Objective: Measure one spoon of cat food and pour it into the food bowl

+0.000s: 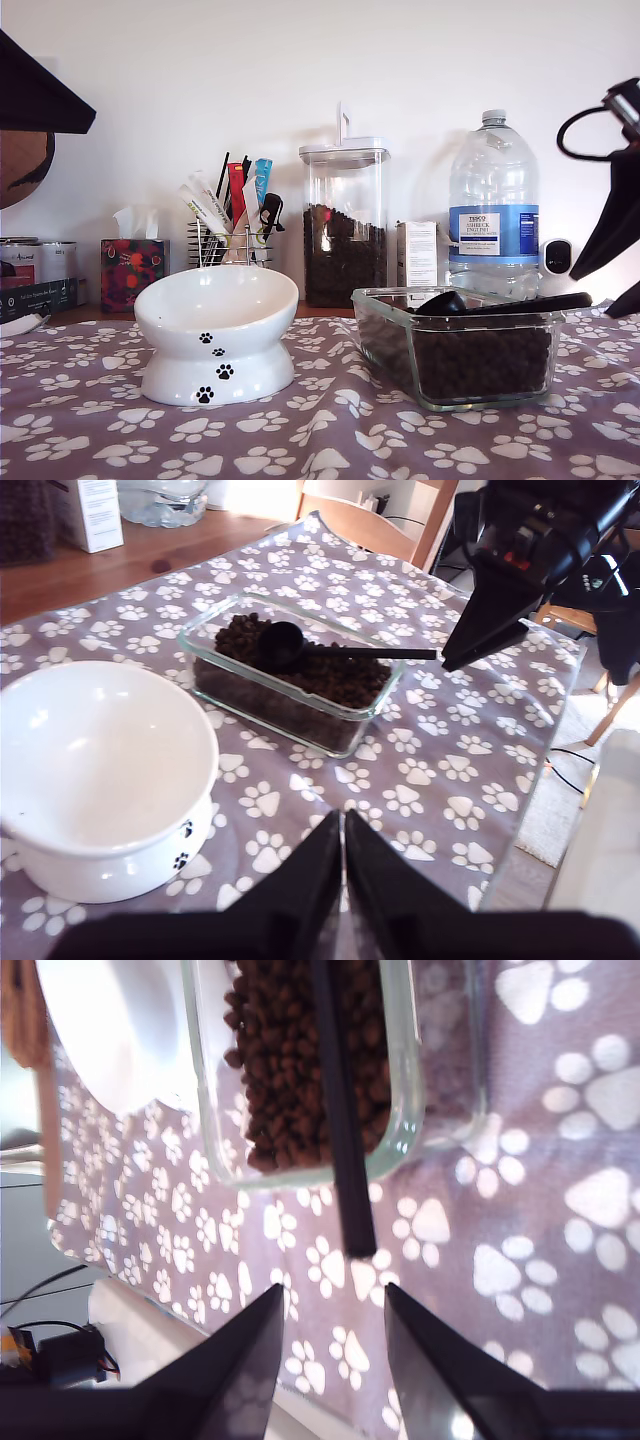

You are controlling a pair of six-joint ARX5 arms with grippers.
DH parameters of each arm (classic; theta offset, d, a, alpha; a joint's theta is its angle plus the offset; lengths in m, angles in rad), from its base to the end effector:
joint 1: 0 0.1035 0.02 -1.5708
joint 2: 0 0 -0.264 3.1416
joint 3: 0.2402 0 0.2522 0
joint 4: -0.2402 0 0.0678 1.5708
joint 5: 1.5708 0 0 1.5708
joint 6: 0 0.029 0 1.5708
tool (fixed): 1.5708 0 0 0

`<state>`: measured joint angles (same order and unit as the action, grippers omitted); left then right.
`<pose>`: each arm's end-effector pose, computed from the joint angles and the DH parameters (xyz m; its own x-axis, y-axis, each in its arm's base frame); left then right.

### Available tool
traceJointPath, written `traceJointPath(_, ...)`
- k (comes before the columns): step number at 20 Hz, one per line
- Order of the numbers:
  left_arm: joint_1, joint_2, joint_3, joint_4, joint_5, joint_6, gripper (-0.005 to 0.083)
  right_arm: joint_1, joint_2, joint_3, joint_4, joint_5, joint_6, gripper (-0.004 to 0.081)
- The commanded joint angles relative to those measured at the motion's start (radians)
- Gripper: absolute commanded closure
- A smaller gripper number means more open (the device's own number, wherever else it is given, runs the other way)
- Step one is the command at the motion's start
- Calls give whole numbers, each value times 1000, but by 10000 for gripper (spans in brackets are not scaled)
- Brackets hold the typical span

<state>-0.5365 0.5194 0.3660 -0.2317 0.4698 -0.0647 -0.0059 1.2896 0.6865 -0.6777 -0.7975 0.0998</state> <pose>0.1041 -0.0772 0.2212 0.4789 -0.8115 -0.3349 0.7938 0.5632 -0.2296 0.2078 0.0195 0.1832 0.2040 0.7144 -0.6693 -0.1040 0.6956 0.7108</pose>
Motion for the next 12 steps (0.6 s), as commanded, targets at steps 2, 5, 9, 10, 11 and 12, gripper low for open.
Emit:
traceJointPath(2, -13, 4, -16, 8, 0, 4, 793, 0, -91, 35, -42, 49, -24, 487)
traceJointPath(5, -14, 4, -16, 4, -10, 4, 793, 25, -195, 40, -37, 130, -113, 507)
traceJointPath(9, -14, 4, -16, 0, -35, 4, 793, 70, -300, 38, -15, 244, -233, 790)
traceJointPath(10, -14, 4, -16, 0, -36, 4, 793, 81, -315, 33, 7, 260, -251, 781)
traceJointPath(11, -14, 4, -16, -1, -44, 4, 793, 90, -329, 21, 42, 281, -263, 781)
traceJointPath(12, -14, 4, -16, -5, -58, 4, 793, 101, -347, 1, 86, 309, -262, 781)
